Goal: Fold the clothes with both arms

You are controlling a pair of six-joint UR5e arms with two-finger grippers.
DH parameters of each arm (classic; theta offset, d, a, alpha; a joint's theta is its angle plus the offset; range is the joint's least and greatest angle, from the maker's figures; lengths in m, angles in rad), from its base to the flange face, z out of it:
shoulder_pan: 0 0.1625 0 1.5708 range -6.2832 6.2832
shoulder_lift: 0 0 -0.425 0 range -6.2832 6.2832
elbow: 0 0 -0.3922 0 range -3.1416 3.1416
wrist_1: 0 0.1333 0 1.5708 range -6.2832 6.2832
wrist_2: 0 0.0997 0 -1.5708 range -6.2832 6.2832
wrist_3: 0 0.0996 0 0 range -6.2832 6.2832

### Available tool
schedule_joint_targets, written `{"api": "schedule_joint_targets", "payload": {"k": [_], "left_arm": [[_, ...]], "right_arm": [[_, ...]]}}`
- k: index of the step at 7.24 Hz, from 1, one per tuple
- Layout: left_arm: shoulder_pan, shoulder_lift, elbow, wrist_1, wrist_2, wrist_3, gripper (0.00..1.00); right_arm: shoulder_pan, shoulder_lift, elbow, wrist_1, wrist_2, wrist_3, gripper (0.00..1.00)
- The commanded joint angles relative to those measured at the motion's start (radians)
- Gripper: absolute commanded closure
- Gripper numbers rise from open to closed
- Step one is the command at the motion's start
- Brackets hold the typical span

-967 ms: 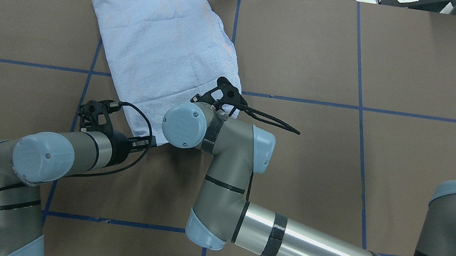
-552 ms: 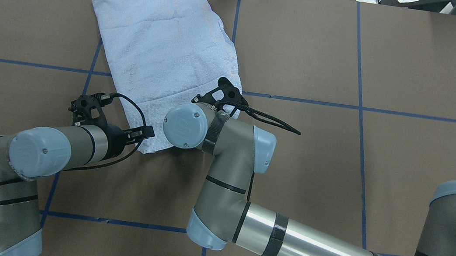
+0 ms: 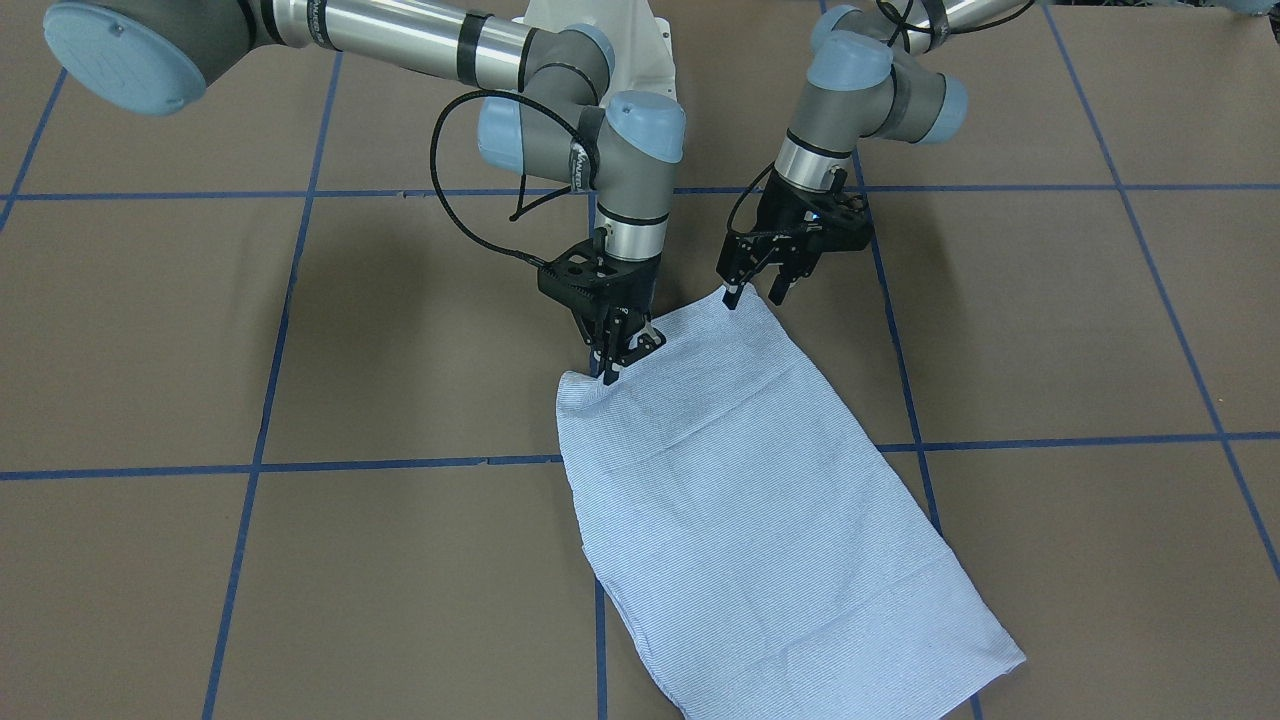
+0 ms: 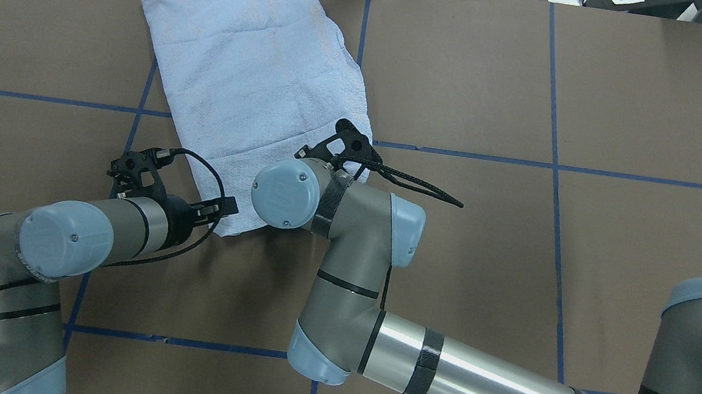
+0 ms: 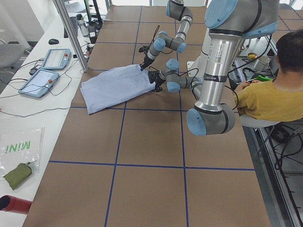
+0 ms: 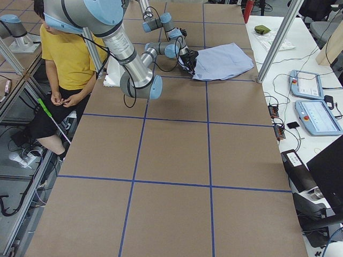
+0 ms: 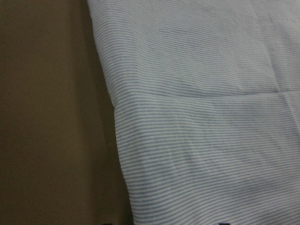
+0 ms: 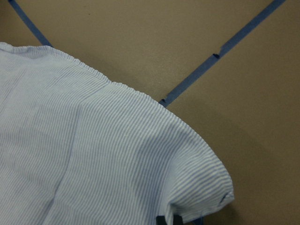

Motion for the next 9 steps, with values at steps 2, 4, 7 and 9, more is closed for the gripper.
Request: {"api": "schedule_joint_targets", "payload": {"k": [2, 4, 7, 9], "left_arm": [[0.003, -0.004, 0.001, -0.002, 0.000, 0.010, 0.65], [0.020, -0.004, -0.008, -0.002, 0.000, 0.010, 0.65], [0.023, -0.021, -0.008, -0.002, 0.000, 0.010, 1.00], [0.026, -0.071, -0.022, 0.000, -0.006, 0.011, 1.00]], "right_arm": [[0.000, -0.001, 0.000, -0.001, 0.001, 0.000, 1.00], [0.000, -0.001, 0.000, 0.000, 0.001, -0.002, 1.00], [0.000, -0.014, 0.009, 0.007, 0.001, -0.005, 1.00], [-0.005, -0.156, 0.181, 0.028, -0.002, -0.012, 1.00]]}}
